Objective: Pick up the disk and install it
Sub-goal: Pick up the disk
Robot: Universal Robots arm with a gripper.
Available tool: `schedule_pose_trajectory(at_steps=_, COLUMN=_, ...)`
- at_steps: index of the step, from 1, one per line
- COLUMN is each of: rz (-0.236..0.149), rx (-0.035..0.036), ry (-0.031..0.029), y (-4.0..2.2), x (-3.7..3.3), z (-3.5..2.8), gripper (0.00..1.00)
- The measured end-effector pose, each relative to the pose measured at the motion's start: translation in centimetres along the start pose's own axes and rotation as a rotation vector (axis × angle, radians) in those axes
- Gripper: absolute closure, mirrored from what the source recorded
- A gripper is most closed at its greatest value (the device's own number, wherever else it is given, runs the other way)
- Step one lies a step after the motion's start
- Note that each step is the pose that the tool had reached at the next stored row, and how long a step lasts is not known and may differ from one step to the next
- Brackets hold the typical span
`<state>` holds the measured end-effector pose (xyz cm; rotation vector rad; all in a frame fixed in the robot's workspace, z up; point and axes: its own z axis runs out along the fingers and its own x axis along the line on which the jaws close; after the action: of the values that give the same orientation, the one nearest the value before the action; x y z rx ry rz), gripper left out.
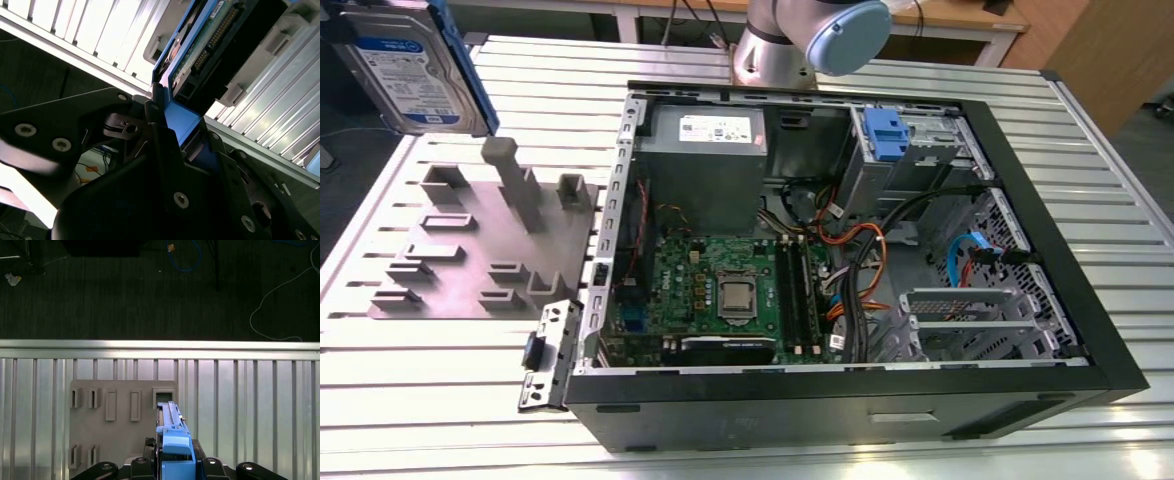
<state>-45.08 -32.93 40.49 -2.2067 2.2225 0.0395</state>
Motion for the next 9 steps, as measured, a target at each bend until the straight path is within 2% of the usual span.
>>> schedule_pose_trajectory(at_steps=9, rz=0.0, rx=-0.0001, ry=0.0, y=0.0, x=0.0, z=-0.16, gripper=0.64)
